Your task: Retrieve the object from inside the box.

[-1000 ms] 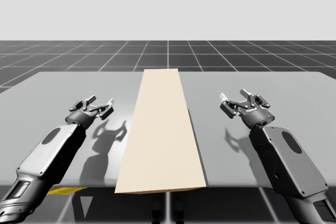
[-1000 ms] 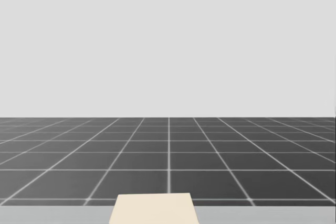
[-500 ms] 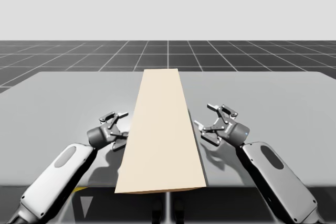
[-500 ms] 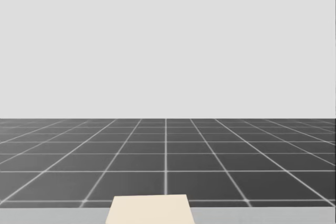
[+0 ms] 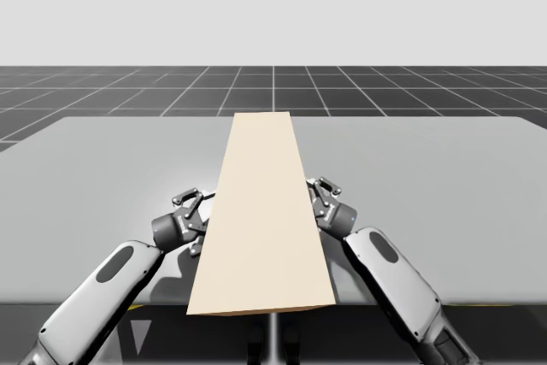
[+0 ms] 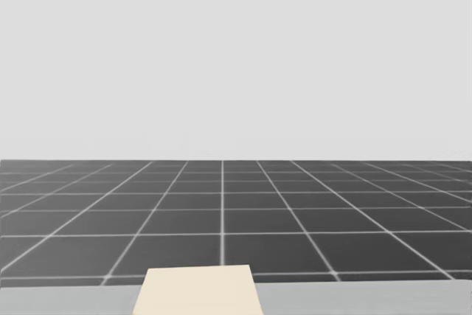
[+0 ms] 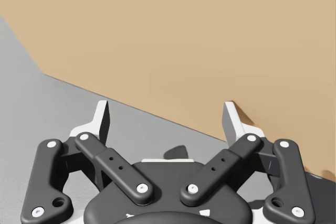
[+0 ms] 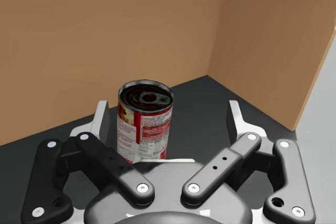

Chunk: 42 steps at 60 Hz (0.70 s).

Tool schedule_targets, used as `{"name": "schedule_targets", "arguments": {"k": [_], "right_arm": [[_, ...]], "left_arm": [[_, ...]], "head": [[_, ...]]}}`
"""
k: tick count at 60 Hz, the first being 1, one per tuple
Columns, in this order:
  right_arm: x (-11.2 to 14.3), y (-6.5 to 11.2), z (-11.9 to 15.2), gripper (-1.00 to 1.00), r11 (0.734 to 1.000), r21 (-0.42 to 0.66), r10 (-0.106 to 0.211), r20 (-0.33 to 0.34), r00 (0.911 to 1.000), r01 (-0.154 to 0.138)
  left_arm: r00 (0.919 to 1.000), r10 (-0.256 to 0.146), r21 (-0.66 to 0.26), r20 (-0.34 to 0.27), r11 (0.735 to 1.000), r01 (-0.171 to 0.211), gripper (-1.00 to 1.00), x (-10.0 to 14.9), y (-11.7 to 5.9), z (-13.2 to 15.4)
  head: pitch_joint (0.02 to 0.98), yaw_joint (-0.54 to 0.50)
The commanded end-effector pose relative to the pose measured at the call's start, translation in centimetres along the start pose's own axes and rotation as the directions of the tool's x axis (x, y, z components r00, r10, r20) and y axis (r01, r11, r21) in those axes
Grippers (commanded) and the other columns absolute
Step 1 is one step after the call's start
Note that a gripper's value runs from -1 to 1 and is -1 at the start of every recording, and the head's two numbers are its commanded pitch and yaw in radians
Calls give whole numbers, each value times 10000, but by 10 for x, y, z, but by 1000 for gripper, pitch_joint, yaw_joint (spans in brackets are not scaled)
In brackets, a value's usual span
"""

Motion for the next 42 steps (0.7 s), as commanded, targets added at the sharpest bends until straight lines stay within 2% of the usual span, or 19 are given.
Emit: {"name": "schedule_targets", "arguments": {"k": [1,3,5,10,14,16,17,18,21,26,27,28,29,30,31,34,37,38,42], "right_arm": [[-22,10,-31,-1000,9990,425,-159,-154,9998,165],[-28,10,-36,-1000,9984,517,-212,-317,9993,228],[-33,10,-40,-1000,9982,580,-144,-377,9992,166],[-40,9,-52,-1000,9974,610,-338,-575,9978,373],[-45,8,-61,-1000,9971,722,-197,-699,9974,247],[-47,8,-65,-1000,9951,858,-419,-756,9963,484],[-48,7,-66,-1000,9951,863,-421,-796,9959,490],[-49,6,-68,-1000,9957,854,-290,-775,9966,356],[-52,4,-72,-1000,9950,837,-461,-896,9949,536],[-58,3,-80,-1000,9943,928,-436,-1006,9940,530],[-59,3,-81,-938,9952,863,-369,-961,9947,452],[-59,4,-81,-614,9961,786,-337,-941,9950,412],[-61,4,-82,38,9965,748,-314,-919,9953,383],[-61,4,-82,731,9951,868,-390,-1051,9937,482],[-61,4,-82,906,9954,792,-447,-1098,9929,536],[-60,4,-80,980,9960,702,-473,-1170,9920,557],[-57,3,-77,1000,9959,518,-668,-1300,9893,741],[-55,2,-75,1000,9970,464,-551,-1238,9908,612],[-52,-2,-70,1000,9981,212,-550,-1291,9901,583]], "left_arm": [[9999,-38,-191,-154,9998,36,-1000,-4,-5,-3],[9998,-79,-195,-165,9998,76,-1000,-4,-5,-3],[9998,-82,-200,-164,9998,79,-1000,-3,-5,-3],[9998,-118,-208,-164,9997,115,-1000,-3,-5,-3],[9998,-135,-201,-152,9997,132,-1000,-3,-5,-2],[9998,-150,-195,-152,9997,147,-1000,-3,-5,-2],[9998,-153,-193,-151,9997,150,-1000,-3,-5,-2],[9998,-149,-191,-146,9997,146,-1000,-3,-5,-2],[9998,-149,-185,-138,9997,146,-1000,-2,-5,-2],[9997,-183,-168,-154,9997,180,-1000,-3,-4,-2],[9997,-190,-165,-158,9997,187,-1000,-3,-4,-2],[9996,-206,-146,-169,9997,203,-1000,-3,-4,-2],[9996,-216,-140,-174,9997,213,-1000,-3,-4,-2],[9996,-224,-137,-176,9997,222,-1000,-3,-4,-1],[9996,-227,-134,-173,9997,224,-1000,-2,-4,-1],[9996,-234,-124,-177,9997,232,-1000,-2,-4,-1],[9995,-262,-107,-197,9996,260,-1000,-3,-4,-1],[9994,-275,-102,-203,9996,273,-1000,-3,-4,-1],[9994,-276,-89,-191,9996,275,-1000,-2,-4,-1]], "head": [[86,-47],[88,-47],[90,-46],[96,-45],[99,-43],[101,-42],[102,-42],[103,-42],[108,-42],[110,-46],[110,-46],[109,-46],[109,-46],[109,-46],[109,-45],[108,-45],[107,-46],[106,-46],[103,-44]]}}
